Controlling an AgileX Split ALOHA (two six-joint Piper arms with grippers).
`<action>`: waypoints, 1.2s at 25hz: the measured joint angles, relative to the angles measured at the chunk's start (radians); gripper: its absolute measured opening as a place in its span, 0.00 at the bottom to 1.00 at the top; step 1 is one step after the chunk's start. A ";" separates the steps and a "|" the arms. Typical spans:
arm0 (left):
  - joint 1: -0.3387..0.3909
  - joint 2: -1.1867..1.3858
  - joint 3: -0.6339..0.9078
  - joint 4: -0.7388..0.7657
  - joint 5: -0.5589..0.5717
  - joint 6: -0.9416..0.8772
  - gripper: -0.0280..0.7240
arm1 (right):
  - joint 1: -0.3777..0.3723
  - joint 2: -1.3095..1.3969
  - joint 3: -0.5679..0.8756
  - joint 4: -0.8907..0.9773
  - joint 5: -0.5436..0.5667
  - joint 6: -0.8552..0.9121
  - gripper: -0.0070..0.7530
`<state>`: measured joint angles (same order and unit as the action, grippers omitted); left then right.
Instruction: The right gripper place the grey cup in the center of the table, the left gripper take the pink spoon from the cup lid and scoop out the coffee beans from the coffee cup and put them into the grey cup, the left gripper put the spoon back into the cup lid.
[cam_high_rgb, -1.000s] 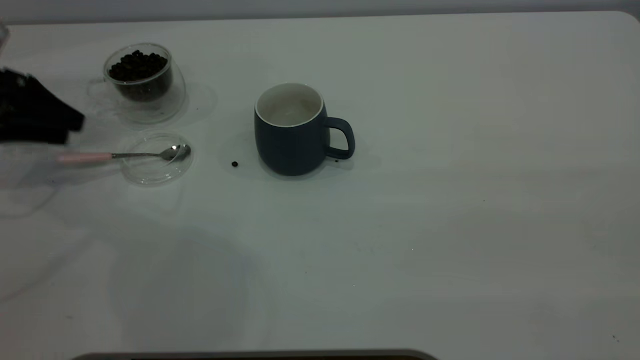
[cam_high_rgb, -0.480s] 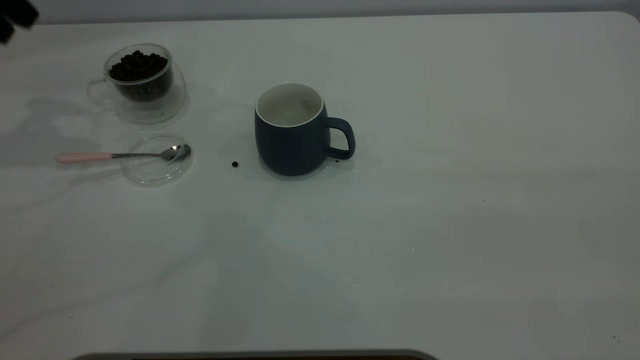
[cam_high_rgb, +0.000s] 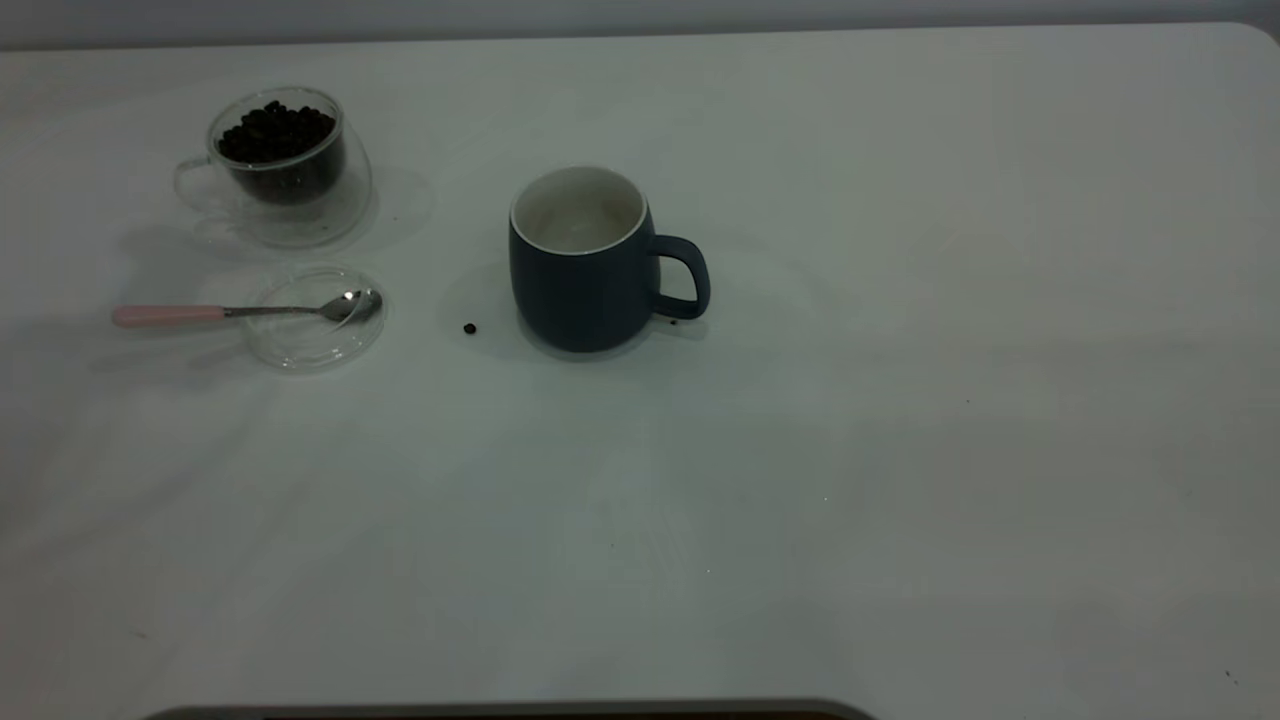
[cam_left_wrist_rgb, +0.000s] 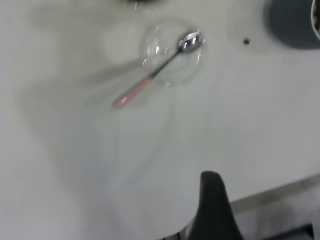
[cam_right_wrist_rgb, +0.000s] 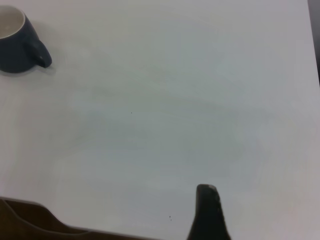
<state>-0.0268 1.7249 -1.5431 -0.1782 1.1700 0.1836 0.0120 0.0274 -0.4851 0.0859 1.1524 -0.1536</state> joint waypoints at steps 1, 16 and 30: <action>-0.012 -0.026 0.000 0.030 0.000 -0.058 0.82 | 0.000 0.000 0.000 0.000 0.000 0.000 0.79; -0.040 -0.527 0.250 0.090 0.000 -0.277 0.82 | 0.000 0.000 0.000 0.000 0.000 0.000 0.79; 0.003 -1.242 0.899 0.071 0.000 -0.048 0.82 | 0.000 0.000 0.000 0.000 0.000 0.001 0.79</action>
<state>-0.0238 0.4827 -0.6443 -0.1077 1.1700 0.1353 0.0120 0.0274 -0.4851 0.0859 1.1524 -0.1525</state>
